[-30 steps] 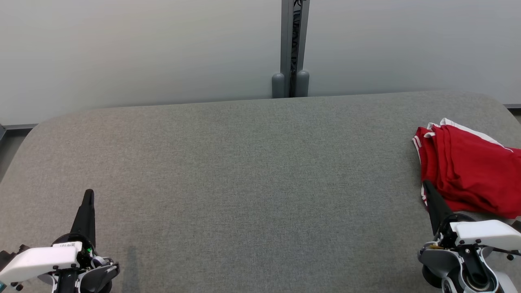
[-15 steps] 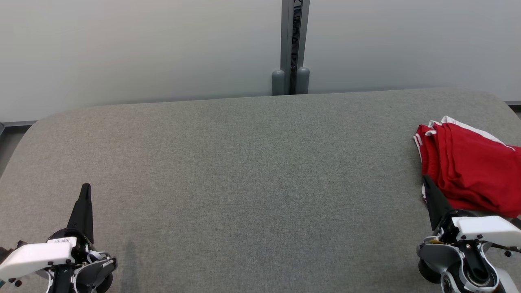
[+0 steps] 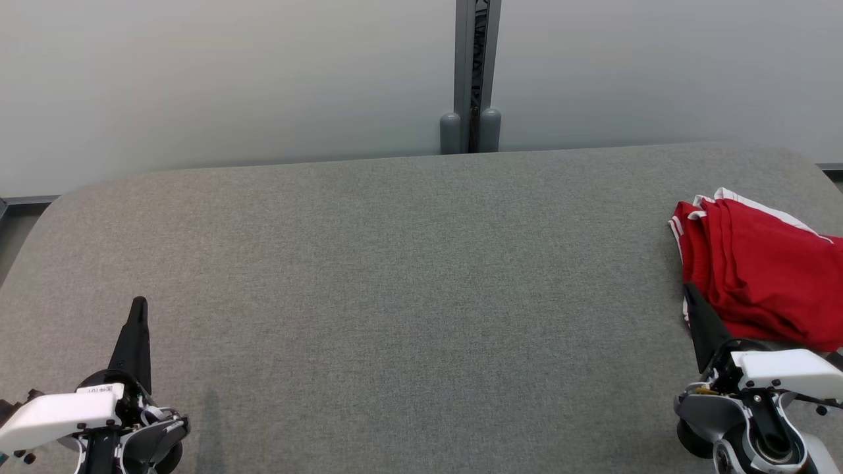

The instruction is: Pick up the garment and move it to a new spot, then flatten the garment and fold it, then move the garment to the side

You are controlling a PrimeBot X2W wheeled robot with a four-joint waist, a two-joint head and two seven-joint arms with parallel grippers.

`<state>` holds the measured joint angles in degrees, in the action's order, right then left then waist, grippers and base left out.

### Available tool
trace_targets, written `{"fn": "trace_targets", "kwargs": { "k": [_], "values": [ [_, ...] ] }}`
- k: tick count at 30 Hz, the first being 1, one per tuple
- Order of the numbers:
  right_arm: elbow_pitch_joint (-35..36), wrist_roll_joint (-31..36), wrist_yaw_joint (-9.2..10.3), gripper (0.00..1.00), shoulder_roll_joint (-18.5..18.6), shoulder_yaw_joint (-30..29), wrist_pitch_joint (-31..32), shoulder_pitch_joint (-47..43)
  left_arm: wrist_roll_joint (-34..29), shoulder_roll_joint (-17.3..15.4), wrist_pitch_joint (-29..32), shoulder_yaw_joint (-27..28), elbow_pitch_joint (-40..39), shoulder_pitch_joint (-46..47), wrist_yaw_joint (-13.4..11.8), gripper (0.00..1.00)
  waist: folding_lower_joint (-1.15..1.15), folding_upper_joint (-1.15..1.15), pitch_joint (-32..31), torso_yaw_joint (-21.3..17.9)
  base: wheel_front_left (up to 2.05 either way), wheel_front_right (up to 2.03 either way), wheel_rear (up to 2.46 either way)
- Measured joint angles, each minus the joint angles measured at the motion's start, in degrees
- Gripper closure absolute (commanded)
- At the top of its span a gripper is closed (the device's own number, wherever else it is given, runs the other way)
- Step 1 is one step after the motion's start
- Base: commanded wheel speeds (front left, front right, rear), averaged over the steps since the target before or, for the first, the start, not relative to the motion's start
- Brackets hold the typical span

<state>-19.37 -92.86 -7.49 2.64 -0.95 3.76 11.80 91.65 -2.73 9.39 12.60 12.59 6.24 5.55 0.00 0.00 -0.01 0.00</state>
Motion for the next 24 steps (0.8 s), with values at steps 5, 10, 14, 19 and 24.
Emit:
{"fn": "trace_targets", "kwargs": {
  "k": [5,10,14,19,24],
  "values": [
    [0.0,0.0,0.01,1.00,0.0,0.0,0.0,0.0,0.0,0.0,0.0,0.0,0.0,0.0,0.0,1.00,0.00,0.00,0.0,0.0,0.00,0.00,0.00],
    [0.0,0.0,0.00,1.00,0.0,0.0,0.0,0.0,0.0,0.0,0.0,0.0,0.0,0.0,0.0,1.00,0.00,0.00,0.0,0.0,0.00,0.00,0.00],
    [0.0,0.0,0.01,1.00,0.0,0.0,0.0,0.0,0.0,0.0,0.0,0.0,0.0,0.0,0.0,1.00,0.00,0.00,0.0,0.0,0.00,0.00,0.00],
    [0.0,0.0,0.01,1.00,0.0,0.0,0.0,0.0,0.0,0.0,0.0,0.0,0.0,0.0,0.0,1.00,0.00,0.00,0.0,0.0,0.00,0.00,0.00],
    [0.0,0.0,0.00,1.00,0.0,0.0,0.0,0.0,0.0,0.0,0.0,0.0,0.0,0.0,0.0,1.00,0.00,0.00,0.0,0.0,0.00,0.00,0.00]
  ]
}}
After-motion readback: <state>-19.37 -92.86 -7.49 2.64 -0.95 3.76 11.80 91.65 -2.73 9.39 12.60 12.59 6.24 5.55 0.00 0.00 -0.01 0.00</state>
